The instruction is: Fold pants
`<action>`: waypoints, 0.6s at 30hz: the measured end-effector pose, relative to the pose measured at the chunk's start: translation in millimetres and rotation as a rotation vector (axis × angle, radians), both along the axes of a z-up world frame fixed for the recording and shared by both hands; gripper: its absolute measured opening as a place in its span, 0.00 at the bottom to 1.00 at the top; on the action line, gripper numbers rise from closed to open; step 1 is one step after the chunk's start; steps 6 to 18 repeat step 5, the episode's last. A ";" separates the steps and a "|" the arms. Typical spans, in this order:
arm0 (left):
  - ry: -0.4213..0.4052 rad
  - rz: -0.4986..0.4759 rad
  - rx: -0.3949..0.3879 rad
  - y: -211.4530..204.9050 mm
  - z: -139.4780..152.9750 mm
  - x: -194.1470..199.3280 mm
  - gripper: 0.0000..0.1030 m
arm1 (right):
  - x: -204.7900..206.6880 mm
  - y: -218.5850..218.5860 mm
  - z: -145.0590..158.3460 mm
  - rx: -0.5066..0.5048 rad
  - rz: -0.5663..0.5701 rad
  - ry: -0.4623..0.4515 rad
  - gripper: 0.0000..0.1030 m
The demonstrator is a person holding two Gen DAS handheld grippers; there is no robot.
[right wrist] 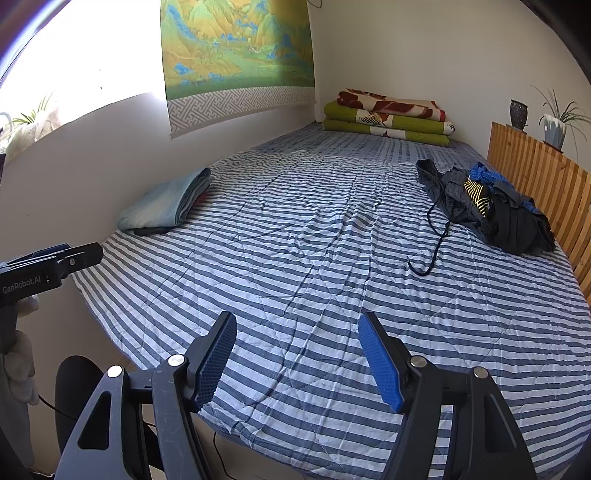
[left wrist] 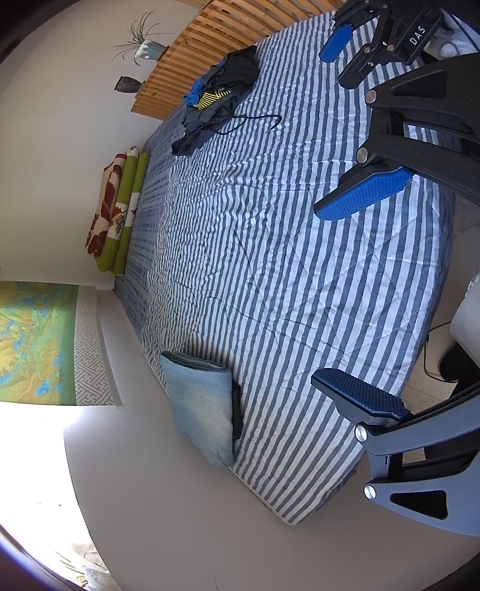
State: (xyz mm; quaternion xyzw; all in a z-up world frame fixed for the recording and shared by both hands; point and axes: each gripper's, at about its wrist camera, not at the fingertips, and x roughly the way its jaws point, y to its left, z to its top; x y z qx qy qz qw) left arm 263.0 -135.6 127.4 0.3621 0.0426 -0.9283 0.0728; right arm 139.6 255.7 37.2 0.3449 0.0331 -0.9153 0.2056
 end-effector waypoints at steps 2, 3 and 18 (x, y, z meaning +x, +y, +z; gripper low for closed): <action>0.009 0.000 -0.013 1.2 -0.8 0.8 0.83 | 0.0 0.1 -1.0 0.000 0.001 -0.001 0.63; 0.008 0.000 -0.015 1.6 -1.5 0.5 0.83 | -0.1 0.2 -1.9 0.000 0.002 -0.002 0.63; 0.001 -0.001 0.000 0.6 -4.0 -2.0 0.83 | -0.6 1.4 -4.0 0.000 0.003 -0.004 0.63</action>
